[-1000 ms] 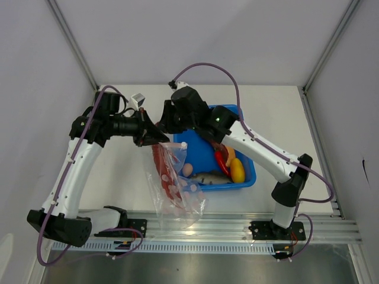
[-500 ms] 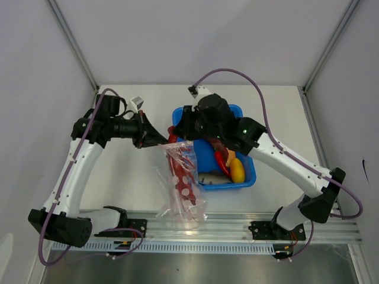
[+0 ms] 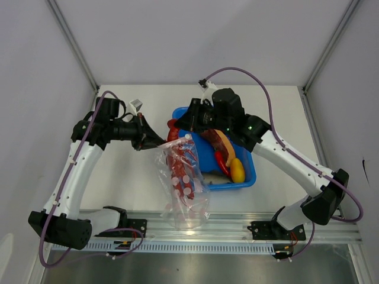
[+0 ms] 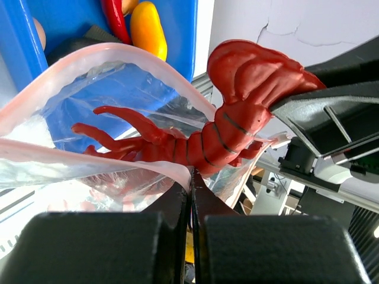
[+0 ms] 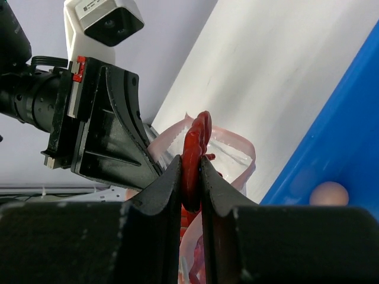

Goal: Place the food in the zip-top bag and seal the zipper
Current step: Adjust the fake lobster in the zipper food storage bag.

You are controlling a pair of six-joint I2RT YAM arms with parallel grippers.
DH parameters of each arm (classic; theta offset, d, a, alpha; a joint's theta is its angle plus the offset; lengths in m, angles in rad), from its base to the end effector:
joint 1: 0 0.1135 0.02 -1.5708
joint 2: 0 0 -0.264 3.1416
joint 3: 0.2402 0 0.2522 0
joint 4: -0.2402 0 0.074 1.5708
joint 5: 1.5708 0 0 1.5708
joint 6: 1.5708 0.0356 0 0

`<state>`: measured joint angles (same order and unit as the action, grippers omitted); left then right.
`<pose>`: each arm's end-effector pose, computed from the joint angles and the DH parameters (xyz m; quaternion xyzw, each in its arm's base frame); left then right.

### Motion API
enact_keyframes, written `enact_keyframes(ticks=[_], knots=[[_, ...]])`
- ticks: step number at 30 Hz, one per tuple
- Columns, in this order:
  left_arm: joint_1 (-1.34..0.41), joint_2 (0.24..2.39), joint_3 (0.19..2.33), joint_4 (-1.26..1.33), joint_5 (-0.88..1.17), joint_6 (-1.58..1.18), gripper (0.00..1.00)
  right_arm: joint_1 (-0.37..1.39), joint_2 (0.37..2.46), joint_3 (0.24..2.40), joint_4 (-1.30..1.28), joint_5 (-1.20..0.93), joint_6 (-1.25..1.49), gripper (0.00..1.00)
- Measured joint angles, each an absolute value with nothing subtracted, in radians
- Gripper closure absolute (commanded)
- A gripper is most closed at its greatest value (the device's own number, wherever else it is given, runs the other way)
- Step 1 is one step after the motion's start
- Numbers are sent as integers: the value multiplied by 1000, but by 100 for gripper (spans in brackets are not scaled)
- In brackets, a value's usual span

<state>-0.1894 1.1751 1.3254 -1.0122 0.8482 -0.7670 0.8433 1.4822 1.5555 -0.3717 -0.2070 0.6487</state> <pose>0.2061 -0.0667 0.3791 -0.1065 0.8600 -0.4882 0.1032 0.2210 0.2592 0.4222 -0.1388 0.7903 0.4621 0.3776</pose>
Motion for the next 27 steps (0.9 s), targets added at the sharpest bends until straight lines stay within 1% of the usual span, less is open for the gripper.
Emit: enact_keyframes(ticks=[8, 17, 22, 27], knots=[[-189, 1174, 1316, -1011, 839, -751, 99, 791, 1472, 1525, -267, -305, 699, 100], [-189, 1175, 1320, -1018, 840, -751, 99, 776, 1451, 1470, -159, -415, 733, 100], [-189, 1188, 1358, -1063, 833, -751, 99, 776, 1451, 1477, -169, -420, 725, 100], [-187, 1193, 1399, -1054, 832, -754, 99, 798, 1518, 1609, -336, -389, 696, 100]])
